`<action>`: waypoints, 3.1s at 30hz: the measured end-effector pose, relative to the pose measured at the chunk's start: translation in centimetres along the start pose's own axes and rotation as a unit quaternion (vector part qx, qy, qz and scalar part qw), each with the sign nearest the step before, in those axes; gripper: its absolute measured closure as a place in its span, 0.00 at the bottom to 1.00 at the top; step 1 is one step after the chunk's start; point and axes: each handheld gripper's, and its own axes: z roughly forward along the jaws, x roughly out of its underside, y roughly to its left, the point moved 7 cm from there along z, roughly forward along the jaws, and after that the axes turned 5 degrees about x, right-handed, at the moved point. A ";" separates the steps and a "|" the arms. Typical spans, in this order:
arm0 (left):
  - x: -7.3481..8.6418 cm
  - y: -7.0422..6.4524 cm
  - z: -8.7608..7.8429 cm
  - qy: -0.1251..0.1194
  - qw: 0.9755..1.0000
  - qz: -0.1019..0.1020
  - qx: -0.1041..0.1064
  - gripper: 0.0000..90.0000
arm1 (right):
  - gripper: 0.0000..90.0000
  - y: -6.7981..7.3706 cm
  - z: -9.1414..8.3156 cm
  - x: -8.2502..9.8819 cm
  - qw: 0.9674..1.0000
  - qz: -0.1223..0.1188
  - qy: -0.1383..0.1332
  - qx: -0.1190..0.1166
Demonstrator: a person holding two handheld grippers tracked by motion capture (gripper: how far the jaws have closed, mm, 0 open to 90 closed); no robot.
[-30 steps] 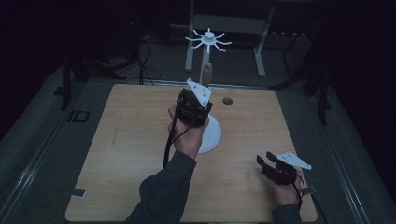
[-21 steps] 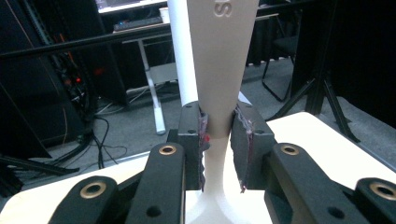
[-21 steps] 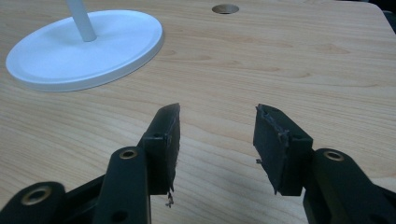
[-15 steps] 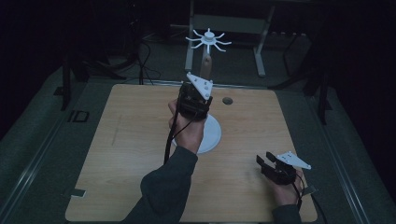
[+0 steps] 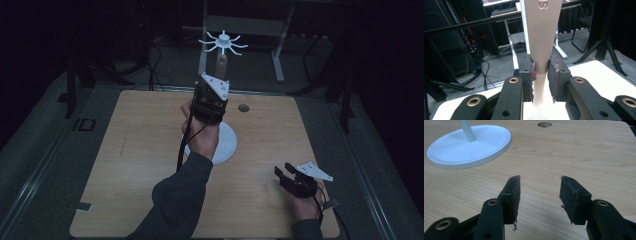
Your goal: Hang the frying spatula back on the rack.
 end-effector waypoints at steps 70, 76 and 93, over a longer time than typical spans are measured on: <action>0.2 0.5 2.1 0.026 0.999 0.024 -0.001 0.80 | 0.56 0.0 0.0 0.0 1.000 -0.002 -0.001 -0.001; 0.2 0.1 1.8 0.018 0.999 0.026 0.015 0.70 | 0.56 0.0 -0.1 0.0 1.000 -0.001 -0.001 0.000; 0.7 -0.6 0.5 0.000 0.999 0.020 0.050 0.45 | 0.56 -0.1 -0.1 0.1 1.000 -0.001 -0.001 0.001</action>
